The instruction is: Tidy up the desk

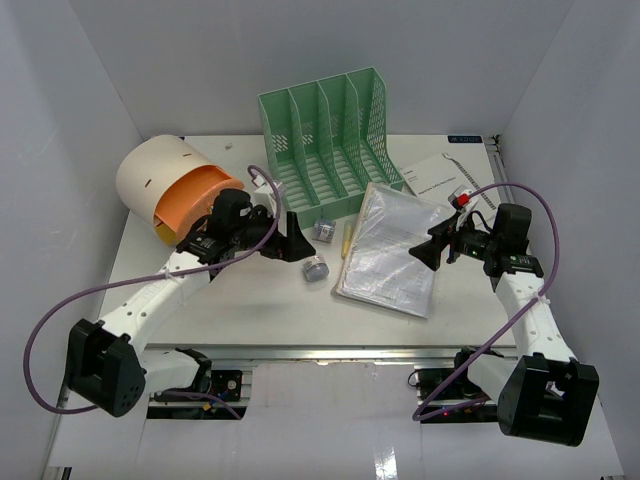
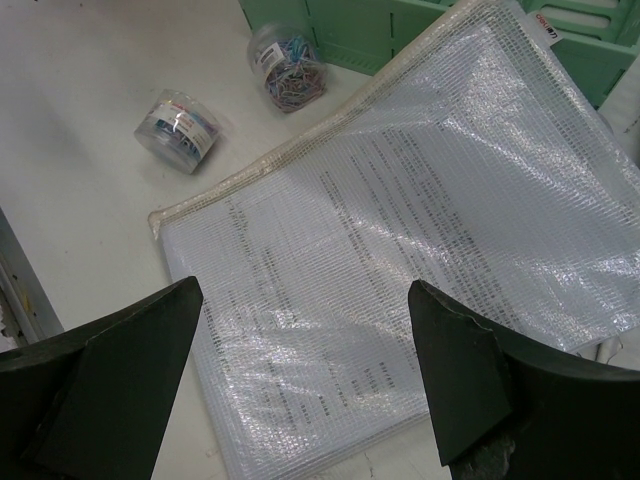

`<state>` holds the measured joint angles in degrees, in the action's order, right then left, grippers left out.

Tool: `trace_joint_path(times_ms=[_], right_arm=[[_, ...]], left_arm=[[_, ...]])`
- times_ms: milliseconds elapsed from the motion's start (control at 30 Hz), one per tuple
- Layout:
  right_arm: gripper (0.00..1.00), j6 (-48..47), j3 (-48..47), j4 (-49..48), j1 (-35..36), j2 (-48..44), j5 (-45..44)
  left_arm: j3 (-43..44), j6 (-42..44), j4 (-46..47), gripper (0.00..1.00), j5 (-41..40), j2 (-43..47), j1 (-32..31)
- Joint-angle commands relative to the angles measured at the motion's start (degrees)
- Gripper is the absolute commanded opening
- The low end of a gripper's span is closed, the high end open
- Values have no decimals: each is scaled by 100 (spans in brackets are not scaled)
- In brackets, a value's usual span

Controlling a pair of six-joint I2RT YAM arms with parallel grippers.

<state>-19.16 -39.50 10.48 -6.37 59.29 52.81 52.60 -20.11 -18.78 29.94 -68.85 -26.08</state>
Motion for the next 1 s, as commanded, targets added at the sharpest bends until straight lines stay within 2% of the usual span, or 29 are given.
trace_joint_path(times_ms=[0, 300, 400, 700, 833, 967], right_arm=[[90, -138, 48, -75, -22, 67, 26], [90, -162, 30, -59, -27, 109, 6], [90, -167, 21, -55, -22, 100, 24], [90, -227, -4, -30, -22, 99, -146], [90, -228, -14, -33, -27, 100, -210], [90, -246, -5, -34, -31, 109, -242]], left_arm=[[208, 314, 418, 98, -503, -477, -323], [1101, 731, 414, 98, -2071, -1897, -933], [1302, 808, 410, 98, -2344, -2135, -1073], [1926, 1229, 402, 98, -2037, -2897, -1647], [2279, 1210, 481, 98, -1711, -3322, -1743], [2714, 1193, 565, 98, -1754, -3775, -1743]])
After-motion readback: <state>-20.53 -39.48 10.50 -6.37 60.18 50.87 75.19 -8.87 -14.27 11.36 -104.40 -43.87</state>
